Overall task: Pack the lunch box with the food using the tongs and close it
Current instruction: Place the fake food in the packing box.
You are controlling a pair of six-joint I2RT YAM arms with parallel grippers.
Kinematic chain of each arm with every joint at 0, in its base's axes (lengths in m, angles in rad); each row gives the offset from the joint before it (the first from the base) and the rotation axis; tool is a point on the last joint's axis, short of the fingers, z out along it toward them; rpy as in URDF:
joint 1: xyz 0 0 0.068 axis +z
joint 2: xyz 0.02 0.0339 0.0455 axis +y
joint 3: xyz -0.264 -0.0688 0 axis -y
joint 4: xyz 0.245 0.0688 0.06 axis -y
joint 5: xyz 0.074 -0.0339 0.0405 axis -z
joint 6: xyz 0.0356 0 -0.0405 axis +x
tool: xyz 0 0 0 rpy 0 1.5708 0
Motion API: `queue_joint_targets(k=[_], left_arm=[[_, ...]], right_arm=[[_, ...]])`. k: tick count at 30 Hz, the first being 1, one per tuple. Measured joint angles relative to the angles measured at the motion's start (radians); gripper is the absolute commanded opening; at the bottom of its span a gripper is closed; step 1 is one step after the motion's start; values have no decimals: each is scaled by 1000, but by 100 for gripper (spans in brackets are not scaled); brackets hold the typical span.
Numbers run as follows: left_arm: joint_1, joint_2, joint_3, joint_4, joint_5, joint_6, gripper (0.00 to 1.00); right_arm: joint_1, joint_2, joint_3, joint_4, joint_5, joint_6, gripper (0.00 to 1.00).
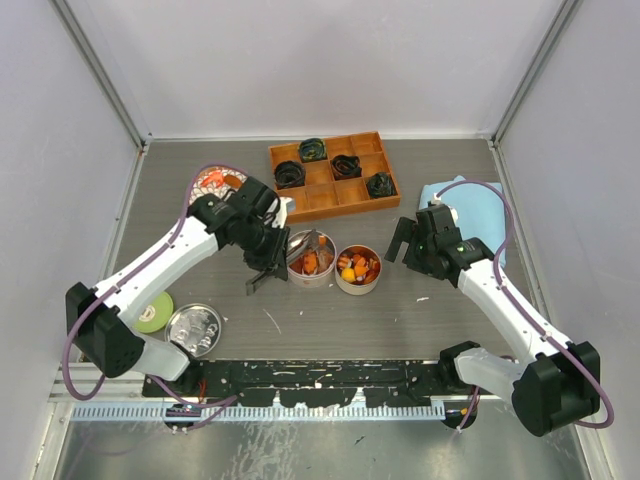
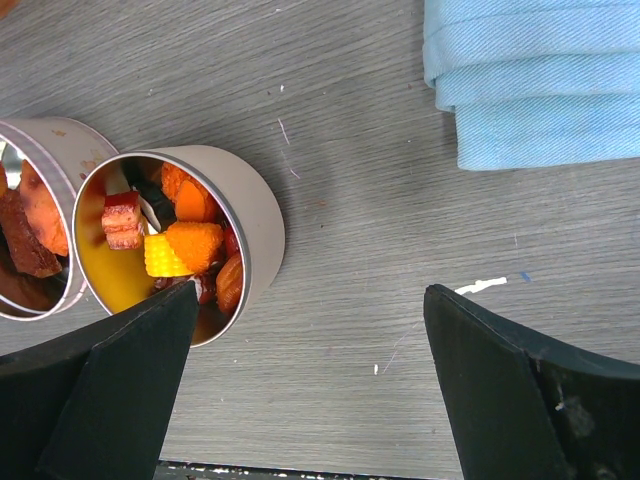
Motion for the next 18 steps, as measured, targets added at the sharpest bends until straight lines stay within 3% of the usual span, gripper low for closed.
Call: queue_joint_targets(k=[11,18], left_arm=[[-38,5,-79,72,-50,-23,13],[-87,13,-138,135,-82,-45,29]], right_arm=[[0,0,0,0,0,0,100],[0,0,0,0,0,0,100]])
